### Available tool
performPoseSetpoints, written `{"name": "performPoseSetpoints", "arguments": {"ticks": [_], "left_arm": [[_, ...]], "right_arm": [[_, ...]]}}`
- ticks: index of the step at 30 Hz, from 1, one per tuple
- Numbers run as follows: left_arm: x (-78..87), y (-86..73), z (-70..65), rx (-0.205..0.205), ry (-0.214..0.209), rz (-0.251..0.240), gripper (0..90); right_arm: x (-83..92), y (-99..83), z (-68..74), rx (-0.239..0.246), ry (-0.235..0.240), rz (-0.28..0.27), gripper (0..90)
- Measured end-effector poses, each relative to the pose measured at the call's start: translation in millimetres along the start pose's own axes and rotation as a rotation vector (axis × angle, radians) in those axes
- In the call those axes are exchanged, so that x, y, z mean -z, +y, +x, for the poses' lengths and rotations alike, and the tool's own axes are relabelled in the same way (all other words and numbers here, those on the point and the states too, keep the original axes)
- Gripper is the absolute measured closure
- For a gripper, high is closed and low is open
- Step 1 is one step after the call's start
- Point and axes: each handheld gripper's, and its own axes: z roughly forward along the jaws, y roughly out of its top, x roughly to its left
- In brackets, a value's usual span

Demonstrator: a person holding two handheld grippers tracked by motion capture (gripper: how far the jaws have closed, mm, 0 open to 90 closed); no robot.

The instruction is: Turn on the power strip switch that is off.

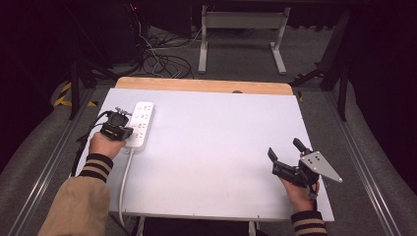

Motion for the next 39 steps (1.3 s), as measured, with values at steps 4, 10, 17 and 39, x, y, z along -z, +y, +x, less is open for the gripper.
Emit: {"name": "performPoseSetpoints", "arguments": {"ticks": [4,10,17,39], "left_arm": [[-0.8,-0.2,-0.6,-0.003,0.004,0.008,90.0],[-2.2,-0.7,-4.0,-0.009,0.028,0.010,90.0],[-3.1,-1.6,-6.1,0.001,0.041,0.009,90.0],[-5.4,-5.1,-4.8,0.040,0.028,-0.015,90.0]], "right_arm": [[0.2,0.1,0.1,0.000,0.001,-0.001,9.7],[0.2,0.1,0.0,-0.001,0.000,0.000,9.7],[0.6,0.1,0.2,0.003,0.002,-0.002,9.7],[1.5,0.4,1.1,0.002,0.004,-0.003,9.7]]}}
